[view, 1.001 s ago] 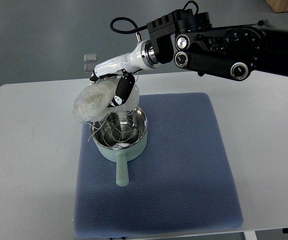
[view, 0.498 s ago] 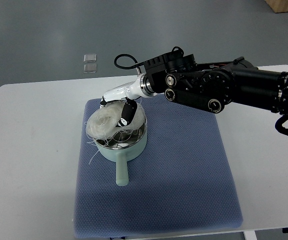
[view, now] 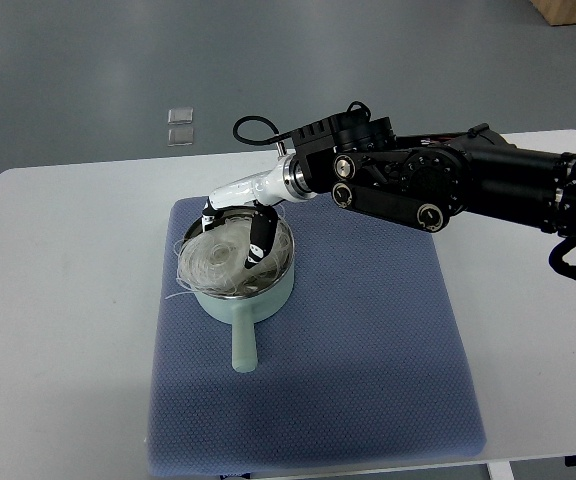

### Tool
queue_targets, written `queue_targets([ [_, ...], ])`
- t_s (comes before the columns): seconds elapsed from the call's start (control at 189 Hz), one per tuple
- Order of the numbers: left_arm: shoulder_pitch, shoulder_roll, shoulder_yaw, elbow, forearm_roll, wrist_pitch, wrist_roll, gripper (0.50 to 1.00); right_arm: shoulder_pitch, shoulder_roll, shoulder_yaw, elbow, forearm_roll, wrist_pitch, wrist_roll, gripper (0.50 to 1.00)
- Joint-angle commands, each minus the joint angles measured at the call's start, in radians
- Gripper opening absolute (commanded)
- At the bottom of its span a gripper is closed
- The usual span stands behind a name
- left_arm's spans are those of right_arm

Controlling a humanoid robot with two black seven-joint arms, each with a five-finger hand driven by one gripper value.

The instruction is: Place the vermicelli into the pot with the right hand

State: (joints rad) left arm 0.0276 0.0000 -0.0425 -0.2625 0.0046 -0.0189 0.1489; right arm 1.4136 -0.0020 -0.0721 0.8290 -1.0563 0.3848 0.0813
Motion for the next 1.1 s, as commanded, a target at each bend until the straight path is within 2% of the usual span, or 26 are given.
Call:
queue_targets([
  [0.0, 0.000, 0.000, 0.000, 0.000, 0.000, 0.000, 0.000, 1.000, 0.001, -0.044, 0.094, 0.001, 0.009, 0.002, 0.000, 0.940],
  [0.111, 0.000, 0.000, 0.000, -0.001, 0.000, 0.000, 0.000, 1.000, -0.030, -0.108, 0.275, 0.002, 0.052, 0.000, 0.001, 0.940],
  [0.233, 0.000, 0.000, 0.001, -0.001, 0.000, 0.000, 0.000, 1.000, -0.188, -0.199, 0.558, -0.001, 0.166, -0.010, 0.006, 0.940],
  [0.397, 0.000, 0.000, 0.001, -0.003, 0.000, 0.000, 0.000, 1.000, -0.450, -0.199, 0.982, -0.001, 0.366, -0.030, 0.017, 0.940],
  [0.508, 0.000, 0.000, 0.003, -0.003, 0.000, -0.001, 0.000, 1.000, -0.600, -0.196, 1.160, 0.001, 0.513, -0.030, 0.020, 0.940],
  [0.778, 0.000, 0.000, 0.001, -0.003, 0.000, -0.001, 0.000, 1.000, -0.766, -0.199, 1.209, -0.007, 0.849, -0.030, 0.021, 0.940],
  [1.096, 0.000, 0.000, 0.001, -0.014, 0.000, -0.001, 0.000, 1.000, -0.792, -0.197, 1.210, -0.099, 0.995, -0.030, 0.029, 0.940],
])
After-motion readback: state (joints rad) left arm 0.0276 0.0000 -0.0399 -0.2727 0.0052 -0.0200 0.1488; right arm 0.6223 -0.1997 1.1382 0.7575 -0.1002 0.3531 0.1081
